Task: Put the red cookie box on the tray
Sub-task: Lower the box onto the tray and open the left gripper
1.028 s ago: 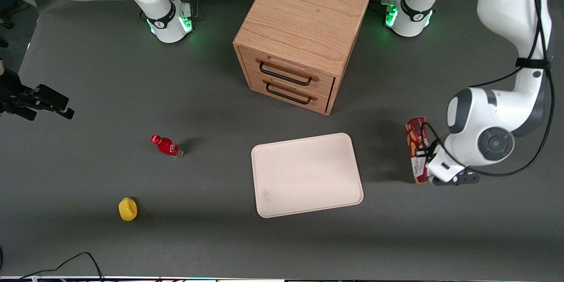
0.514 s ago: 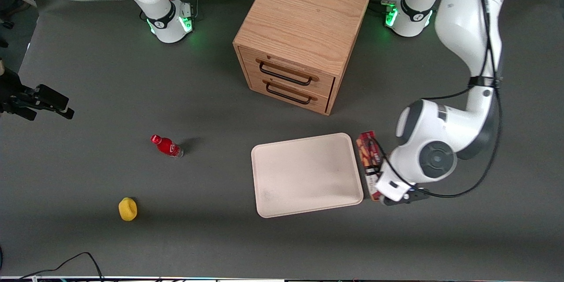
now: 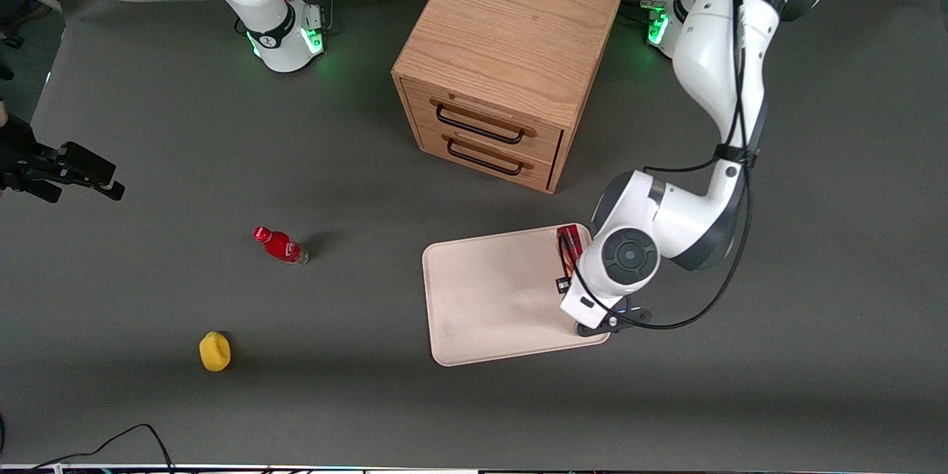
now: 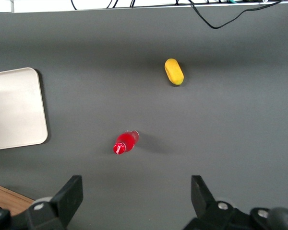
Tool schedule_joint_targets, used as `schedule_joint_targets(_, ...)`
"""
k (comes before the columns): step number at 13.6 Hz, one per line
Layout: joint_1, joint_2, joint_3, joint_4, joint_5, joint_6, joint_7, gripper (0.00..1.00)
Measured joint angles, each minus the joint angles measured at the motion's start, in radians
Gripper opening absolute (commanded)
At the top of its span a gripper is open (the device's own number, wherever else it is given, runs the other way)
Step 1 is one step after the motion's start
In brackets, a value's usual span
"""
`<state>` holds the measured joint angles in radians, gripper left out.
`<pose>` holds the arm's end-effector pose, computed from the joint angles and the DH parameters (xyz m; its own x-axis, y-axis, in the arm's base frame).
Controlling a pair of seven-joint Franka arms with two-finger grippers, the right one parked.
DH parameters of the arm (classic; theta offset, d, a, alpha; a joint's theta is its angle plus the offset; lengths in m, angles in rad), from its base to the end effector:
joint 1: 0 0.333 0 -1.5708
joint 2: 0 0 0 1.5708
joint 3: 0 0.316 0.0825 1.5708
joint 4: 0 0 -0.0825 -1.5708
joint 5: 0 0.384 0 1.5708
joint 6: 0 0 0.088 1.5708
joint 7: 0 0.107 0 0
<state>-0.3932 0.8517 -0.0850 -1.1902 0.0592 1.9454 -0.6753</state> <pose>0.6747 -0.3257 0.2647 0.9768 0.1988 -0.0800 0.1952 -0.9795 -0.0498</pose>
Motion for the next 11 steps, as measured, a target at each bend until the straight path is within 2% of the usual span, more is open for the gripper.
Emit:
schedule_joint_targets(1,0.0,-0.001,0.001,0.001,0.007,0.0,0.0,0.0)
schedule_joint_targets(2,0.0,-0.001,0.002,0.001,0.008,0.0,0.0,0.45)
schedule_joint_targets(3,0.0,-0.001,0.002,0.001,0.008,0.002,0.0,0.99)
schedule_joint_targets(7,0.0,0.002,0.006,0.0,0.02,0.012,-0.001,1.0)
schedule_joint_targets(11,0.033,-0.038,0.017,0.091,0.02,-0.222,0.0,1.0)
